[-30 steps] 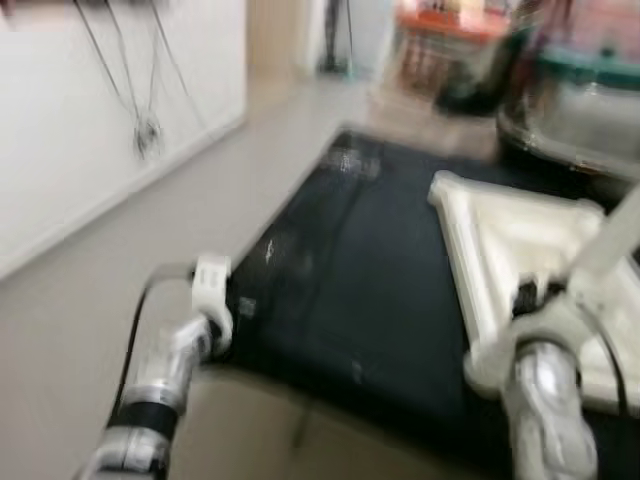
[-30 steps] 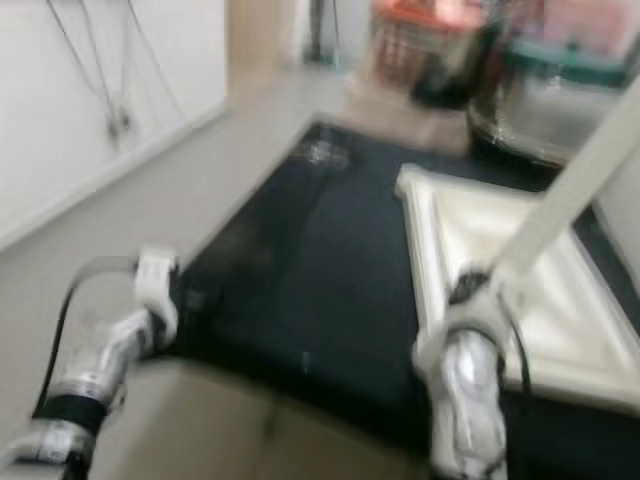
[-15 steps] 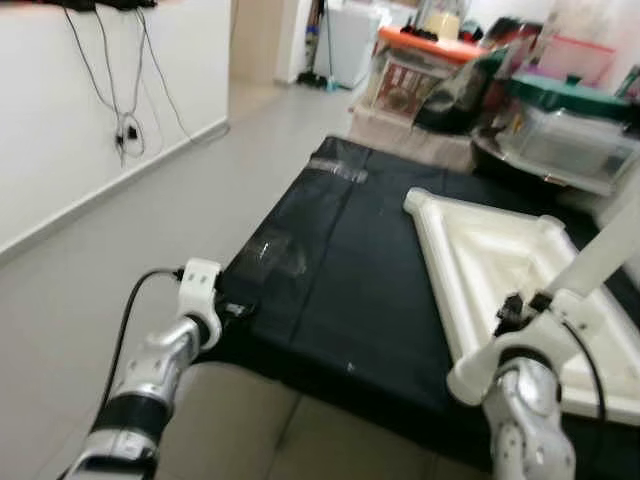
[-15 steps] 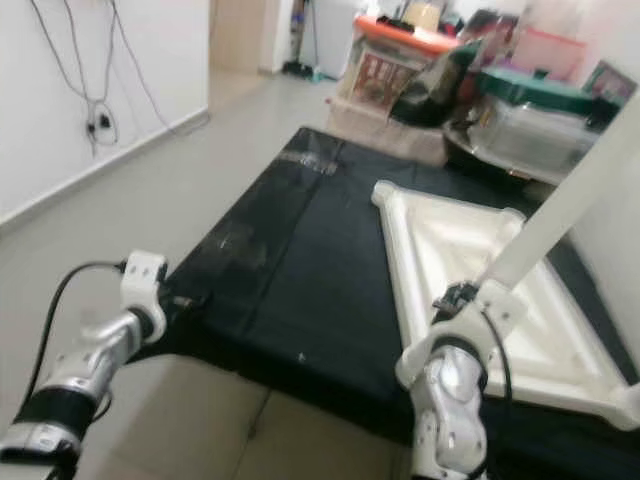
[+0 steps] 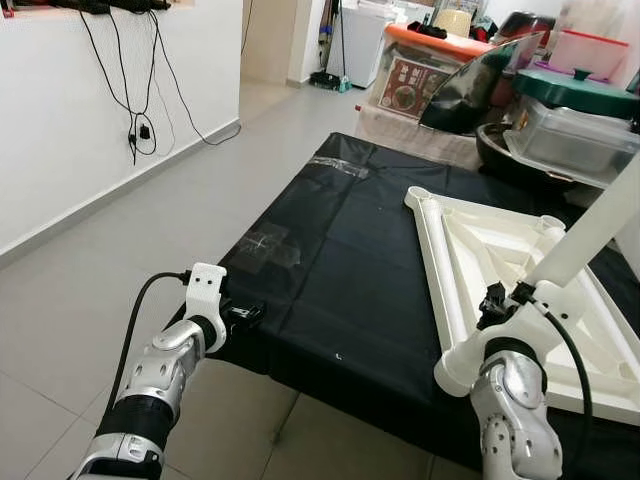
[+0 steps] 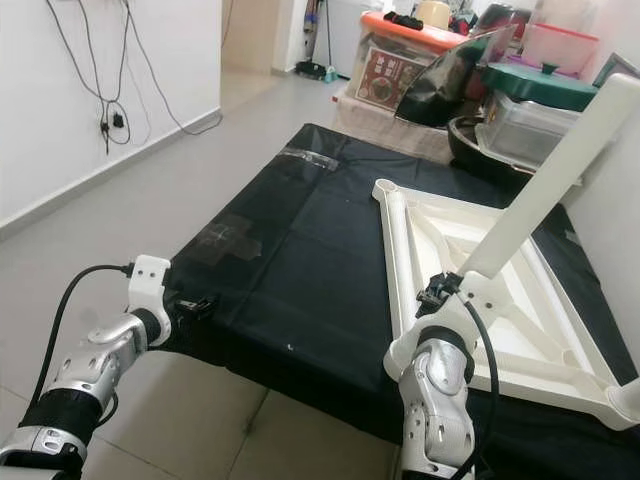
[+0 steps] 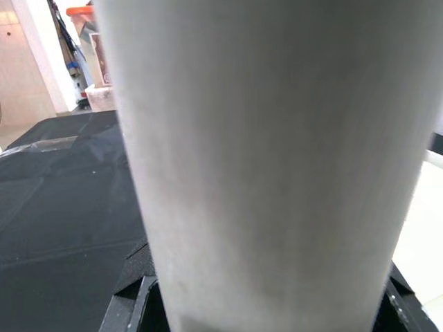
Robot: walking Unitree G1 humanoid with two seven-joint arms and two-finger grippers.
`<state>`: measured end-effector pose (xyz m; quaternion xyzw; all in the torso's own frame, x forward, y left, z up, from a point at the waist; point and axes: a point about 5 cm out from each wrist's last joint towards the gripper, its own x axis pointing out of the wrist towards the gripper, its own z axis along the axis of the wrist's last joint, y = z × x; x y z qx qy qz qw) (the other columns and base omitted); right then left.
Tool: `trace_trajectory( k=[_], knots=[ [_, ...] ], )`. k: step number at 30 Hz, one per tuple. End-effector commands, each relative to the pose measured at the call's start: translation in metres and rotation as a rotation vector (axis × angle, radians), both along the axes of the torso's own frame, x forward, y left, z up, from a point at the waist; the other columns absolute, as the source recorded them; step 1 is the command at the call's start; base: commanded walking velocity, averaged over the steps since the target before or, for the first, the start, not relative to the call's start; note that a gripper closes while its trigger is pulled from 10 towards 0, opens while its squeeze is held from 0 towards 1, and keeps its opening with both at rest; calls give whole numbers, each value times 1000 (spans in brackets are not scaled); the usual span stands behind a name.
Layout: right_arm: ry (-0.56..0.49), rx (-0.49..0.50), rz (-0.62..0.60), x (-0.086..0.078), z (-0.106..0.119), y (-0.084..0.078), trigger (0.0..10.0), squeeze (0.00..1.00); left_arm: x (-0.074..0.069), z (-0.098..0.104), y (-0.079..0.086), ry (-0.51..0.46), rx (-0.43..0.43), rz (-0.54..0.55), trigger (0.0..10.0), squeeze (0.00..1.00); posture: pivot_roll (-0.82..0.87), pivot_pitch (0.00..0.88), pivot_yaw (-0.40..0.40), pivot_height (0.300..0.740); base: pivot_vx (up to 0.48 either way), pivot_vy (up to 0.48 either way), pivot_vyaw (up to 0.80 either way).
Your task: Building children table
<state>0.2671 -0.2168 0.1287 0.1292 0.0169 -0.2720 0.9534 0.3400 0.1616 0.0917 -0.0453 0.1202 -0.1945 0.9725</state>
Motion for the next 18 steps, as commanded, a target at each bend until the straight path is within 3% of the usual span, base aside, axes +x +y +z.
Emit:
trace_trajectory(
  k=[1, 9, 10, 11, 12, 18],
  knots=[
    [201, 145, -11, -12, -48, 1, 10000, 0, 0, 1, -5, -13, -10, -25, 10000, 0, 131, 0, -116, 740, 0, 0, 0],
    [184, 135, 3, -11, -46, 1, 10000, 0, 0, 3, -7, -23, -8, -36, 10000, 0, 130, 0, -117, 740, 0, 0, 0],
    [173, 132, -4, -11, -44, 1, 10000, 835, 0, 3, -7, -27, -9, -36, 10000, 0, 130, 0, -117, 740, 0, 0, 0],
    [173, 132, -4, -11, -44, 1, 10000, 835, 0, 3, -7, -27, -9, -36, 10000, 0, 130, 0, -117, 740, 0, 0, 0],
    [164, 131, -7, -12, -43, 1, 10000, 1000, 0, 3, -7, -29, -10, -37, 10000, 0, 130, 0, -117, 740, 0, 0, 0],
    [110, 136, -11, -12, -33, 1, 10000, 1000, 0, 3, -7, -30, -10, -39, 10000, 0, 127, 0, -115, 740, 0, 0, 0]
  ],
)
